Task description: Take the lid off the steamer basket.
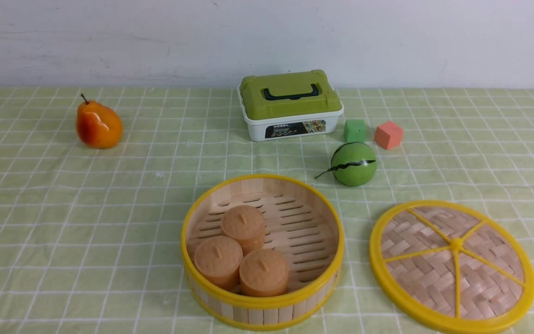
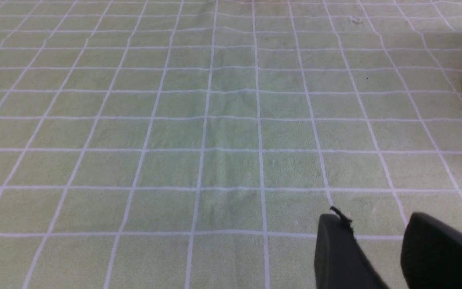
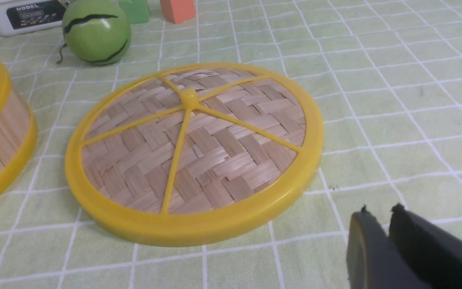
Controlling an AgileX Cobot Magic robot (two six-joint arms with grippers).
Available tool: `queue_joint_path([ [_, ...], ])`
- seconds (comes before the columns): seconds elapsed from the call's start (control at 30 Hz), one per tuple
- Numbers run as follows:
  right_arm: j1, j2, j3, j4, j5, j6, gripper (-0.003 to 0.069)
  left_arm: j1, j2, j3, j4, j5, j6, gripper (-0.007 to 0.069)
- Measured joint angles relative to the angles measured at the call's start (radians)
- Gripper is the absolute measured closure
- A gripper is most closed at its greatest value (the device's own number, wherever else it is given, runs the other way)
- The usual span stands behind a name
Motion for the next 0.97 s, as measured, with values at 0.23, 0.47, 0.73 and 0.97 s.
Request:
queue_joint_path([
  [0.23, 0.000, 0.000, 0.000, 0.000, 0.000, 0.000, 0.0590, 0.000, 0.000, 0.000, 0.000, 0.003, 0.000, 0.0386],
  [0.47, 0.000, 0.000, 0.000, 0.000, 0.000, 0.000, 0.0579, 0.000, 0.000, 0.000, 0.000, 0.004, 0.000, 0.0386],
  [0.73, 0.000, 0.000, 0.000, 0.000, 0.000, 0.000, 0.0571, 0.000, 0.000, 0.000, 0.000, 0.004, 0.000, 0.0386],
  [0.97, 0.000, 0.000, 0.000, 0.000, 0.000, 0.000, 0.0568, 0.000, 0.000, 0.000, 0.000, 0.004, 0.000, 0.0386],
])
